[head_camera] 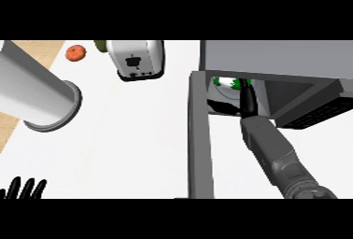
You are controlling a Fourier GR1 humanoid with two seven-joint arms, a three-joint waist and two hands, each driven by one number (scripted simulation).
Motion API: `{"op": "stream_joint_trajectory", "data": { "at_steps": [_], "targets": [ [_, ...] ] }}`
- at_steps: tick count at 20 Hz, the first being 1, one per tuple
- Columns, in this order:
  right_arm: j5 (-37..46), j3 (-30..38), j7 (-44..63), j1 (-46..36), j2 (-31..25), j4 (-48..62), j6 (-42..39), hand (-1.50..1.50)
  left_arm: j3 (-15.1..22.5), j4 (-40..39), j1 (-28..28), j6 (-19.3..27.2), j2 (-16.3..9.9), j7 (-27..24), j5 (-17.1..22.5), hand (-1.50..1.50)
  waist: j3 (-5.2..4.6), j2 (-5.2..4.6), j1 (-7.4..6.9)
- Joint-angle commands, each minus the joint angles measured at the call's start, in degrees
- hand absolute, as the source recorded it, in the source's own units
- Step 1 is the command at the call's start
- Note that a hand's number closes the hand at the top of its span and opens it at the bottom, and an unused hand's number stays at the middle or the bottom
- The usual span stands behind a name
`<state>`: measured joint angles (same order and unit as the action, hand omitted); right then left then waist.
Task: Pick up the milk, place it into the microwave and close the microwave
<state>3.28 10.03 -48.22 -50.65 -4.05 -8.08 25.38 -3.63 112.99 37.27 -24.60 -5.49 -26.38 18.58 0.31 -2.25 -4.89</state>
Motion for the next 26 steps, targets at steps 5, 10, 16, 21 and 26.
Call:
{"op": "stream_joint_trajectory", "data": {
  "at_steps": [5,10,16,21,26],
  "targets": [
    [-2.2,2.5,-8.8,6.3,1.8,0.3,-6.4,-1.5,0.7,0.9,4.0,-0.9,0.9,-0.2,-0.5,-1.5,-0.12,1.01,1.4],
    [-2.8,2.7,-14.1,12.0,1.5,-1.5,-13.1,-1.5,0.3,0.7,4.7,-1.0,1.3,-0.6,-1.9,-1.5,-0.21,1.76,3.23],
    [-1.7,0.3,-13.3,15.3,1.9,-3.6,-19.9,-1.5,1.4,2.7,1.7,0.3,1.0,4.3,-3.0,-1.5,-0.27,2.13,4.35],
    [-1.6,-2.0,-12.1,23.7,0.7,-11.3,-21.4,-1.5,4.9,1.6,3.6,0.1,3.1,2.7,-8.7,-1.5,-0.36,2.63,5.38],
    [-2.8,-2.5,-12.1,30.8,-0.5,-18.4,-22.9,-1.5,8.5,-1.3,-0.6,0.6,4.6,5.3,-10.2,-1.5,-0.36,2.52,5.43]
  ]
}}
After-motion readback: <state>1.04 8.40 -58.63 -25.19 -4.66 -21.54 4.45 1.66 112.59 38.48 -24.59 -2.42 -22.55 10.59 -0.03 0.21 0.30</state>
